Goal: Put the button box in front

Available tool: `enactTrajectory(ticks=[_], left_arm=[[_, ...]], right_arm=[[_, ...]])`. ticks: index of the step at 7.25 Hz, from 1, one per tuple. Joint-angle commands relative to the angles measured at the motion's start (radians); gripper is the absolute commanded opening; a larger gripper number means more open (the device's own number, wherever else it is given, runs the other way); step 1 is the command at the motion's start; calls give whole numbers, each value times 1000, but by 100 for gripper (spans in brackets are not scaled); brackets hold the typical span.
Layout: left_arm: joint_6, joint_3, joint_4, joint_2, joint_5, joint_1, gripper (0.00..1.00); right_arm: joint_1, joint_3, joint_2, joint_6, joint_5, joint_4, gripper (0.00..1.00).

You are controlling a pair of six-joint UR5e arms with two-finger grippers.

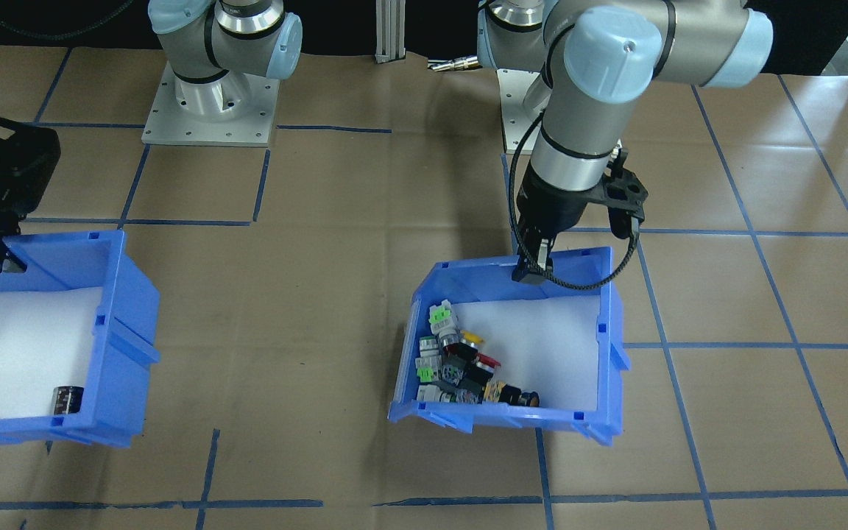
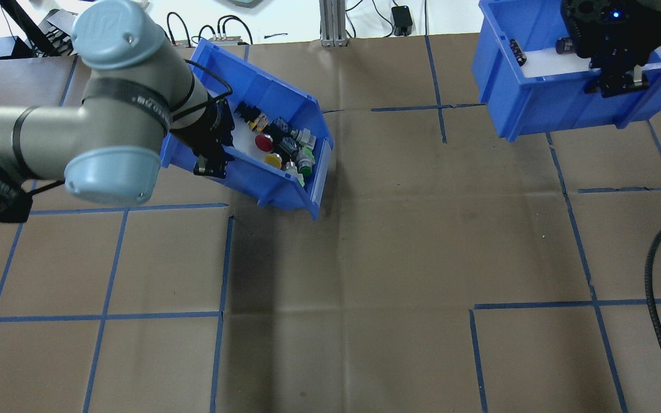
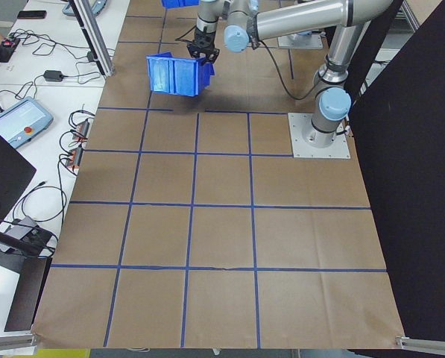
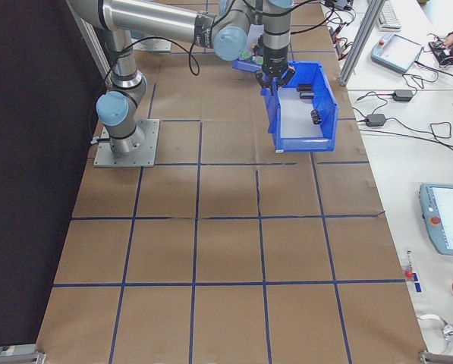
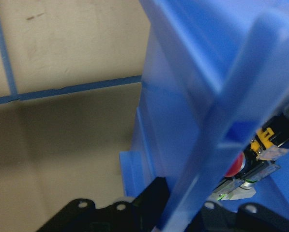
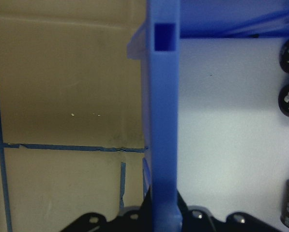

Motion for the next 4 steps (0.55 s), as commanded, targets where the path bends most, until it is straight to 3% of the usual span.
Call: enactTrajectory(ticks=[1, 2, 4], left_arm=[[-14, 262, -34, -193, -36, -15, 0], [-26, 339, -33, -256, -96, -15, 0], [-79, 506, -21, -392, -135, -47, 0]], right_arm=[[-44, 144, -124, -74, 25, 0, 1], [-47, 212, -191, -107, 26, 20, 1], [-55, 260, -239, -103, 23, 21, 1]])
